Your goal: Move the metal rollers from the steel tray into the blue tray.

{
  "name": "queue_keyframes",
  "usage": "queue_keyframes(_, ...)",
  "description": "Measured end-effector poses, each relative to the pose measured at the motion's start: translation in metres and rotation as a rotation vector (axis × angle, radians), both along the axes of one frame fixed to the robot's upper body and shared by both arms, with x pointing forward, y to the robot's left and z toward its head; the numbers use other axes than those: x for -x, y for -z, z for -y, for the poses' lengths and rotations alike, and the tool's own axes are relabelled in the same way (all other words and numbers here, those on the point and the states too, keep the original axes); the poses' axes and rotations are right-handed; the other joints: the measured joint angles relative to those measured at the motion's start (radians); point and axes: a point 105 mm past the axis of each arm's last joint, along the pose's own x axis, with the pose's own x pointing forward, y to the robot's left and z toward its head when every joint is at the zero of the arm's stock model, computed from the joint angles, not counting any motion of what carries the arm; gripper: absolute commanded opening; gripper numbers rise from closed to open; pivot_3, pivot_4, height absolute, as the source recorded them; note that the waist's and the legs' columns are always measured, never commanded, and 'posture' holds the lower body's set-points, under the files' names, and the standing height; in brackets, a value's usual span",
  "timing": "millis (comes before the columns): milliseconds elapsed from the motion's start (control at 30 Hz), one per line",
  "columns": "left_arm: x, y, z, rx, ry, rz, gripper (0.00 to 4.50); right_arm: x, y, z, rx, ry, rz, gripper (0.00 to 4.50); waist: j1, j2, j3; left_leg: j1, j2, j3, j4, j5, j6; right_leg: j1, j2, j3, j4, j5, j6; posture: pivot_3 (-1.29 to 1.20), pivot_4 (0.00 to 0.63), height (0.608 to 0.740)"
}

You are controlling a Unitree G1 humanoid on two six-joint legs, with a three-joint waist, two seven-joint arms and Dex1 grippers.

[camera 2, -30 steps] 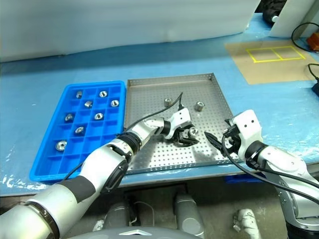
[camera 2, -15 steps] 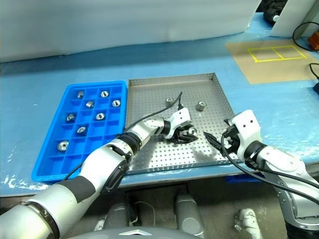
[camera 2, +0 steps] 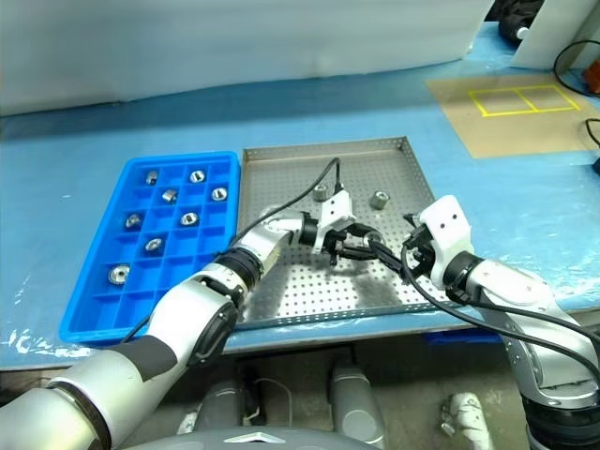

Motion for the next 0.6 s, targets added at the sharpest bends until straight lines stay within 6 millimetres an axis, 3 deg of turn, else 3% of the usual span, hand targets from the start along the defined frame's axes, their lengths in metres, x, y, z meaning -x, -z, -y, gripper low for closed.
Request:
queue_keyframes(133, -0.013, -0.017, -0.046, -0.015, -0.042, 0.060, 1.85, -0.012, -0.008, -0.019, -0.023, -0.100, 0.040, 4.46, 0.003, 0.001, 0.000, 0.001, 0.002, 0.000, 0.000, 0.001, -0.002, -0.002, 0.002, 0.000, 0.005, 0.000, 0.000, -0.40, 0.150, 0.740)
queue_keyframes(300, -0.036, -0.026, -0.099, -0.059, -0.205, 0.132, 1.85, -0.029, 0.004, -0.026, -0.024, -0.147, -0.014, 4.46, 0.035, 0.001, 0.000, 0.000, 0.002, 0.001, -0.001, 0.002, -0.003, -0.002, 0.002, 0.001, 0.004, 0.000, 0.000, -0.30, 0.150, 0.740)
queue_keyframes(467, -0.045, -0.012, -0.134, -0.115, -0.336, 0.117, 1.85, -0.043, -0.021, -0.062, -0.050, -0.333, 0.042, 4.46, 0.078, 0.001, 0.001, -0.003, 0.003, 0.001, -0.002, 0.002, -0.003, -0.007, 0.002, 0.000, 0.006, 0.000, -0.001, -0.19, 0.150, 0.740)
queue_keyframes(600, -0.049, -0.014, -0.167, -0.151, -0.431, 0.155, 1.85, -0.041, -0.040, -0.097, -0.068, -0.550, 0.052, 4.46, 0.117, 0.001, 0.001, -0.003, 0.004, 0.001, -0.002, 0.003, -0.004, -0.010, 0.002, -0.001, 0.014, 0.000, -0.002, -0.12, 0.150, 0.740)
